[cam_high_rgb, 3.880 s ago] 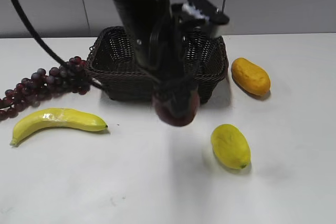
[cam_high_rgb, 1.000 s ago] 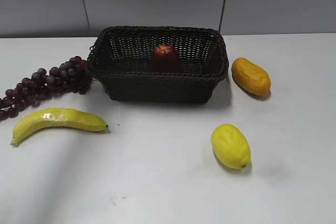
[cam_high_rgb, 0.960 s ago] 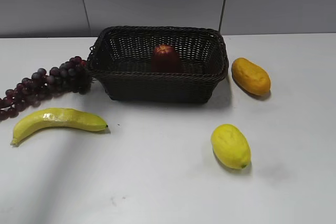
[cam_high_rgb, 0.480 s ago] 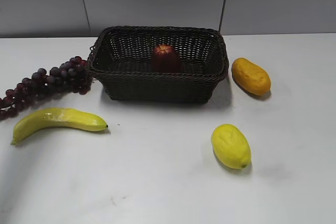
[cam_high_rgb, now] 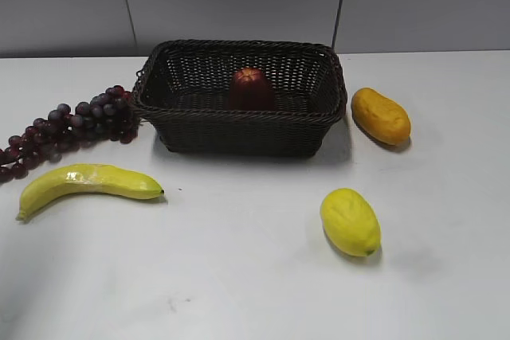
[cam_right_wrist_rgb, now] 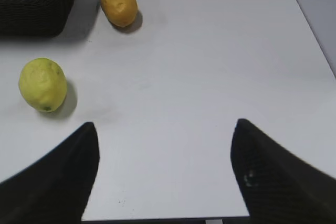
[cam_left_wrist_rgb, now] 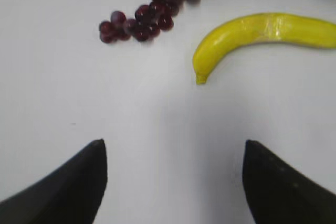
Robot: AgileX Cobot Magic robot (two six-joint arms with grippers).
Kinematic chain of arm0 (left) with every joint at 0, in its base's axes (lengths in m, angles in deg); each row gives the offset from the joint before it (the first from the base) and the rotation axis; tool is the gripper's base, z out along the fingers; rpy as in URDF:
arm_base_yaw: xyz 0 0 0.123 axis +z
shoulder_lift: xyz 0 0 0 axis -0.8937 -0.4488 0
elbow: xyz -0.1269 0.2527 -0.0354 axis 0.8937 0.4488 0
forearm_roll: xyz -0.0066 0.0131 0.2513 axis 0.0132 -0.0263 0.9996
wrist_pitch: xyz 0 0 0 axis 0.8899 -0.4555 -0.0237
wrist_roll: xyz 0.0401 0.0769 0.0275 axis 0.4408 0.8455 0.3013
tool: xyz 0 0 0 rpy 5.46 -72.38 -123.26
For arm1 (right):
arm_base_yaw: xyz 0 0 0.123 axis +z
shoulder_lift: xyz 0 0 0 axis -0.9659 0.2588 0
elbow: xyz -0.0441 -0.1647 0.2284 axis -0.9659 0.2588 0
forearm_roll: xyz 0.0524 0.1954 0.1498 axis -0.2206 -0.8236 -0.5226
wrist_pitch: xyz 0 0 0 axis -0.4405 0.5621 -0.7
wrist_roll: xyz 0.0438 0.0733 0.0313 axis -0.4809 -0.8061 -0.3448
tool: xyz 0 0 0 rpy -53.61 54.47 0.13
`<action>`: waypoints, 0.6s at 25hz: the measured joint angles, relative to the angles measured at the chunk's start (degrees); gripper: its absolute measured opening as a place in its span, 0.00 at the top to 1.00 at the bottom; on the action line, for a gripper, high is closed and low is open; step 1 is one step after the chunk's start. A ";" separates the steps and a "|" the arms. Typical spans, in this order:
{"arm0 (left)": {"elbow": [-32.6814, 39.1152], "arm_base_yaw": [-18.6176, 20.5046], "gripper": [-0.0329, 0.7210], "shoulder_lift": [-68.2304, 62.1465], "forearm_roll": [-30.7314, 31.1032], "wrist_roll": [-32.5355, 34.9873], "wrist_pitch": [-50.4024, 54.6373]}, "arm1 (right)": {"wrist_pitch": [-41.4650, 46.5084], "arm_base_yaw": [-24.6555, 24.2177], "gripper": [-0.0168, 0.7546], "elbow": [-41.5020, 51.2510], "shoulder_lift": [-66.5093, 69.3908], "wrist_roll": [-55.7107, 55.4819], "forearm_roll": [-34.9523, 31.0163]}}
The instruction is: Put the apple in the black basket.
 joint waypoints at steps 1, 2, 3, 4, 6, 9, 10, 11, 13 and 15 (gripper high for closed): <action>2.66 0.00 0.17 1.91 0.00 0.00 -0.82 | 0.00 0.00 0.21 0.00 0.00 0.00 0.00; 4.88 0.00 0.17 3.74 0.00 0.00 -1.41 | 0.00 0.00 0.21 0.00 0.00 0.00 0.00; 7.54 0.00 0.17 5.55 -0.05 0.00 -1.83 | 0.00 0.00 0.21 0.00 0.00 0.00 0.00; 10.20 0.00 0.17 7.02 -0.05 0.00 -2.26 | 0.00 0.00 0.21 0.00 0.00 0.00 0.00; 15.08 0.00 0.17 10.62 -0.10 0.00 -3.12 | 0.00 0.00 0.21 0.00 0.00 0.00 0.00; 22.50 0.00 0.17 15.81 -0.55 0.00 -3.65 | 0.00 0.00 0.21 0.00 0.00 0.00 0.00; 25.02 0.00 0.17 17.78 -0.92 0.00 -3.65 | 0.00 0.00 0.21 0.00 0.00 0.00 0.00; 27.49 0.00 0.17 19.53 -1.18 0.00 -3.70 | 0.00 0.00 0.21 0.00 0.00 0.00 0.00; 31.73 0.00 0.17 23.99 -1.76 0.00 -3.70 | 0.00 0.00 0.21 0.00 0.00 0.00 0.00; 35.80 0.00 0.17 28.28 -2.40 -0.12 -3.67 | 0.00 0.00 0.21 0.00 0.00 0.00 0.00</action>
